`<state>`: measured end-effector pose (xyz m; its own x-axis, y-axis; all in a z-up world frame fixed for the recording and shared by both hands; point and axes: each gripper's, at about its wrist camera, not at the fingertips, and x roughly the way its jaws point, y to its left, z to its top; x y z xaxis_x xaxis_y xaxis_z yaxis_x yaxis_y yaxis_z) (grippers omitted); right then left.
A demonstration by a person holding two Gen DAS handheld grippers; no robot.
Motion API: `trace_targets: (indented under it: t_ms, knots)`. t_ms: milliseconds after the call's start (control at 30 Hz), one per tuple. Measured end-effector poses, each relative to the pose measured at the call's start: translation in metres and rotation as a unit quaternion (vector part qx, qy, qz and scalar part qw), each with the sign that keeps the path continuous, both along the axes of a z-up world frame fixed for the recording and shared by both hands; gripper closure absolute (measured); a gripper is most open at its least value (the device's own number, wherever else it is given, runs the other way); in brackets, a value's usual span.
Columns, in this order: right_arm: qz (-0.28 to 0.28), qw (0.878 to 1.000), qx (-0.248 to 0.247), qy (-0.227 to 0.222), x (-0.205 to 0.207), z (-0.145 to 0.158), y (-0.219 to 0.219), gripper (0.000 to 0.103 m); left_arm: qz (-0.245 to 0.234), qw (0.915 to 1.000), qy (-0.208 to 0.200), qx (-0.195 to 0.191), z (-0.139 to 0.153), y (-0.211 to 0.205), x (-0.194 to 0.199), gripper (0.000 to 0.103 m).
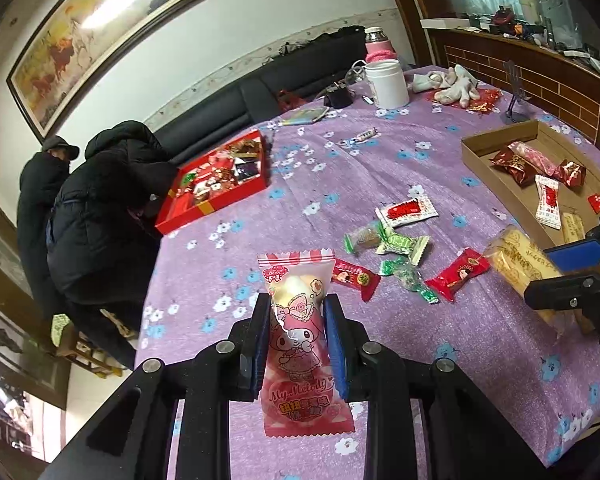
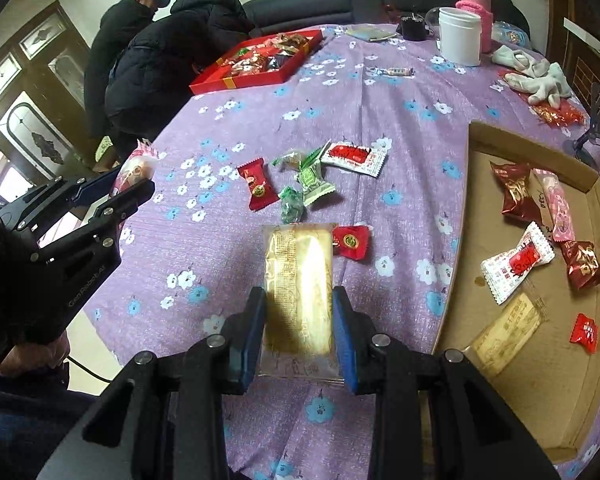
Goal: Organize snacks
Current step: 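Carry the pink candy and yellow wafer pack over the cardboard tray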
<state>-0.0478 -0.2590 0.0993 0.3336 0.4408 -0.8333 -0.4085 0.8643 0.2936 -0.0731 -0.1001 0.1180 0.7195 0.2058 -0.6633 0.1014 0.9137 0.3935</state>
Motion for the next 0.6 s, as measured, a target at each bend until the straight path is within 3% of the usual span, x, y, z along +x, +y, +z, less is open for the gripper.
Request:
trace_targets:
  t_ms: [600]
  knots:
    - [-0.013,0.999,0.037,-0.008,0.002,0.005,-0.026,0.071,0.002,0.9992,-0.018,0.035,0.018,-0.019,-0.001,0.076]
